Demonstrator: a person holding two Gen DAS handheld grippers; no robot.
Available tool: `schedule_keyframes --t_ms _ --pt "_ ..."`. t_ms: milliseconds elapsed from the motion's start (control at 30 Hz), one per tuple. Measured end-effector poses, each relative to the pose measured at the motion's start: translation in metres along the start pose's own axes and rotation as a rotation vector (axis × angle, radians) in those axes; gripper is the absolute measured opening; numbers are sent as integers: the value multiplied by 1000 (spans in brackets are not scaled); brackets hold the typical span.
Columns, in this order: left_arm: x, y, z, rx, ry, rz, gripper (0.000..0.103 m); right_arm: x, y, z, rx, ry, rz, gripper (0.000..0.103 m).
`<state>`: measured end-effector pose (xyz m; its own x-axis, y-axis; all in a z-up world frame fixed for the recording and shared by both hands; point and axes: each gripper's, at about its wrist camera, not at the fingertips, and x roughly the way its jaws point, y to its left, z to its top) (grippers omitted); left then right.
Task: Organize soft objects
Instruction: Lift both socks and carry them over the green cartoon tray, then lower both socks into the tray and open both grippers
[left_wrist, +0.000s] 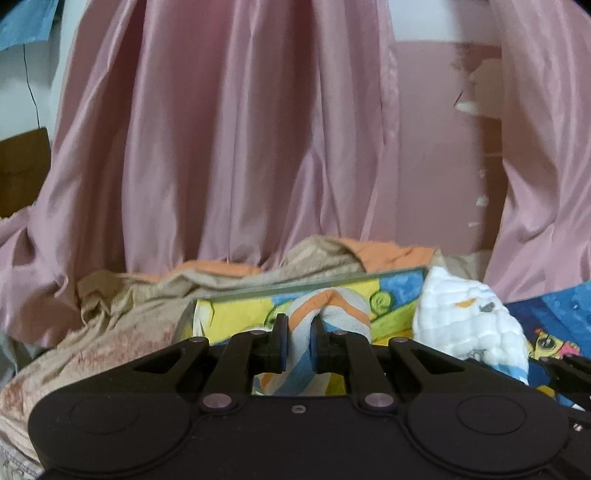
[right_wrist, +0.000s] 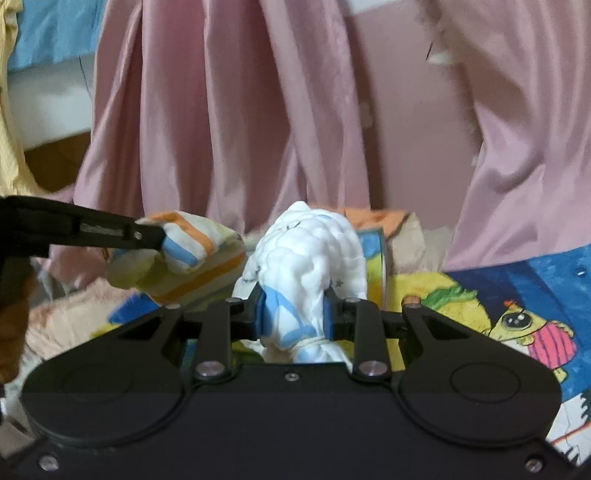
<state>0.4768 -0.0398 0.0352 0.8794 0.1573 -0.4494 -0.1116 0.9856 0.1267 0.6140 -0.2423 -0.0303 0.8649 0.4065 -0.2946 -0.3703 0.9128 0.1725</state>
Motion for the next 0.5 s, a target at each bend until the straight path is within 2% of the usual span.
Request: schedule_keyframes --t_ms 167,267,333,467,500 --pt "12 -1 -13 12 52 -4 12 29 -11 -8 9 77 -26 22" --pt "20 -1 -20 -11 113 -20 12 37 -14 -12 15 96 -33 24" --pt "23 -1 -23 -18 139 -29 13 43 -17 -7 13 107 -34 31" --pt "25 -3 -25 -29 182 -63 16 34 -14 -8 20 109 -35 37" --pt "25 -3 -26 -30 196 -70 17 35 -15 -9 25 106 -37 42"
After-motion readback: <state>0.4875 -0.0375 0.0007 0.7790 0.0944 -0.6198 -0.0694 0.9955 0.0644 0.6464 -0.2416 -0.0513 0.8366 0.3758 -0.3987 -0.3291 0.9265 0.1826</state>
